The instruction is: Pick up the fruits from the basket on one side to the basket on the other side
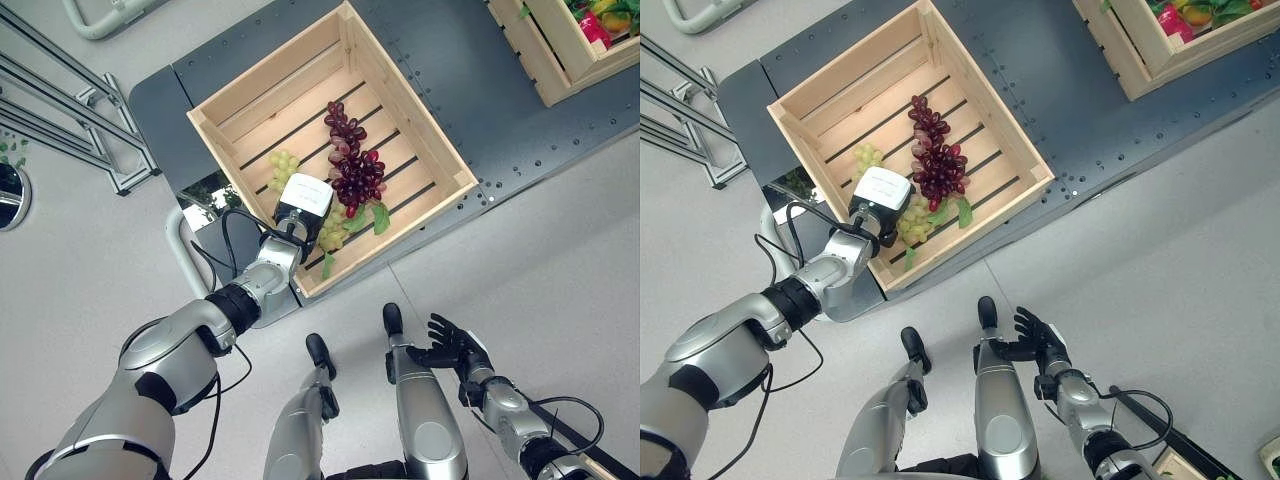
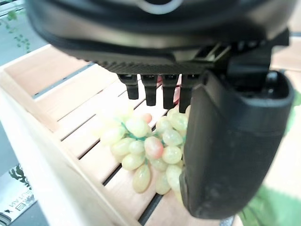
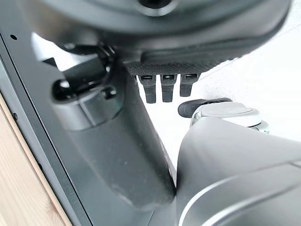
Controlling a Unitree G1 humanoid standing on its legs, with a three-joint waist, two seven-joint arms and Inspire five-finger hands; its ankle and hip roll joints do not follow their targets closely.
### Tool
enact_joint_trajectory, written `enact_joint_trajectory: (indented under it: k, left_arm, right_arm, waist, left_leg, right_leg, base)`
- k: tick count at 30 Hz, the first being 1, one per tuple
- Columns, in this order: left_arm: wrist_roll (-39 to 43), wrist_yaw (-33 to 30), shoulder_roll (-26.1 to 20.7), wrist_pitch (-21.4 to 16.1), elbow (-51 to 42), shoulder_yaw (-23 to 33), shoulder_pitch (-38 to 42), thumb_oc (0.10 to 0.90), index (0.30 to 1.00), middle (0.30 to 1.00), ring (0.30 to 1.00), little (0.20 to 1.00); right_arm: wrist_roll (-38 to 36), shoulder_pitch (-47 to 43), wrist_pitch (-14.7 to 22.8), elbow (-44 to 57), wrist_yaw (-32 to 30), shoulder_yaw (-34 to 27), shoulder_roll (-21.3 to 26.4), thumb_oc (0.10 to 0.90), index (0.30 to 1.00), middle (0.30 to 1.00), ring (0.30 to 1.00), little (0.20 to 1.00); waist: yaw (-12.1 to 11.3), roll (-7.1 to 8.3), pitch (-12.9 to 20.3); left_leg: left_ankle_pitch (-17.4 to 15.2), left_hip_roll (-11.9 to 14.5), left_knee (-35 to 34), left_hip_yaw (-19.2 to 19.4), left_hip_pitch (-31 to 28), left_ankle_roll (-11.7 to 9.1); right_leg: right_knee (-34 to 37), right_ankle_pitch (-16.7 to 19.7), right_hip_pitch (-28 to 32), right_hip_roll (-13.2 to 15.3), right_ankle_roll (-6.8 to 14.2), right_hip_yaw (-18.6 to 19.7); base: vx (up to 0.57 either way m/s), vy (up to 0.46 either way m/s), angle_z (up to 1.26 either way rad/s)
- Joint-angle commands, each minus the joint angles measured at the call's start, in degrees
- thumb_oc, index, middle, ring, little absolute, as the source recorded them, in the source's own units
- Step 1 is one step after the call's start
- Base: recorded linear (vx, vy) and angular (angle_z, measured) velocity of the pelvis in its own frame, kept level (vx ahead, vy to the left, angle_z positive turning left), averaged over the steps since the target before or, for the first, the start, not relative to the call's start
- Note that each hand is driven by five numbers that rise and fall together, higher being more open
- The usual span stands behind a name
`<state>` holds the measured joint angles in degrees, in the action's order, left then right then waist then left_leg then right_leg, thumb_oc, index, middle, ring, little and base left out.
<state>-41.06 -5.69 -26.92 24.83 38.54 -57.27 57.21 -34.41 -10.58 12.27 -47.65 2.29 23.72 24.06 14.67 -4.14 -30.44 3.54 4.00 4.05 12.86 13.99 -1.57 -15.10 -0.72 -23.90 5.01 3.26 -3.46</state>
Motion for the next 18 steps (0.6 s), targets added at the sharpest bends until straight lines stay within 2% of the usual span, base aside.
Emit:
enact_joint_trajectory:
  k: [1,12,14,15,18]
  left_arm:
    - [-4.6,-3.9,-1.3,4.1,5.2,3.5,5.7,0.800,0.900,0.900,0.900,0.900]
    - [-5.0,-16.5,0.9,0.1,15.3,4.3,4.8,0.800,0.900,0.900,0.900,0.900]
    - [-5.1,-18.4,1.1,-0.7,16.4,4.3,4.4,0.499,0.448,0.448,0.448,0.448]
    - [-5.1,-19.2,1.2,-1.2,16.9,4.3,4.3,0.400,0.300,0.300,0.300,0.300]
    - [-4.4,-21.6,0.9,-2.8,17.0,4.5,3.9,0.400,0.300,0.300,0.300,0.300]
  right_arm:
    - [-2.8,0.9,1.7,2.7,0.7,1.9,-0.3,0.800,0.900,0.900,0.900,0.900]
    - [-3.8,0.0,3.4,0.3,0.7,3.0,-1.8,0.800,0.900,0.900,0.900,0.900]
    - [-3.9,-0.1,3.5,0.3,0.5,3.2,-2.0,0.800,0.900,0.900,0.900,0.900]
    - [-3.7,-0.1,3.7,0.2,0.5,3.3,-2.3,0.800,0.900,0.900,0.900,0.900]
    - [-4.0,-0.1,3.9,-0.1,0.4,3.2,-2.3,0.800,0.900,0.900,0.900,0.900]
  waist:
    - [0.1,3.42,0.6]
    - [0.0,4.55,0.6]
    - [0.0,4.82,0.6]
    - [0.0,4.89,0.6]
    - [-0.1,4.84,0.6]
  left_leg:
    - [-2.1,1.1,10.6,1.0,7.7,-0.5]
    - [-2.2,1.6,11.7,1.2,9.5,-0.6]
    - [-2.2,1.7,12.0,1.2,9.8,-0.6]
    - [-2.2,1.7,11.9,1.3,9.7,-0.6]
    - [-2.1,1.7,11.7,1.3,9.7,-0.7]
  right_leg:
    - [3.8,1.4,3.4,-2.0,-1.9,1.1]
    - [3.1,1.6,1.9,-2.2,-2.1,1.2]
    - [2.9,1.6,1.6,-2.2,-2.1,1.1]
    - [3.0,1.6,1.6,-2.2,-2.1,1.1]
    - [3.1,1.7,1.5,-2.2,-2.1,1.1]
  base:
    - [0.00,0.000,0.00]
    - [0.00,0.000,0.00]
    - [0.00,0.000,0.00]
    - [0.00,0.000,0.00]
    - [0.00,0.000,0.00]
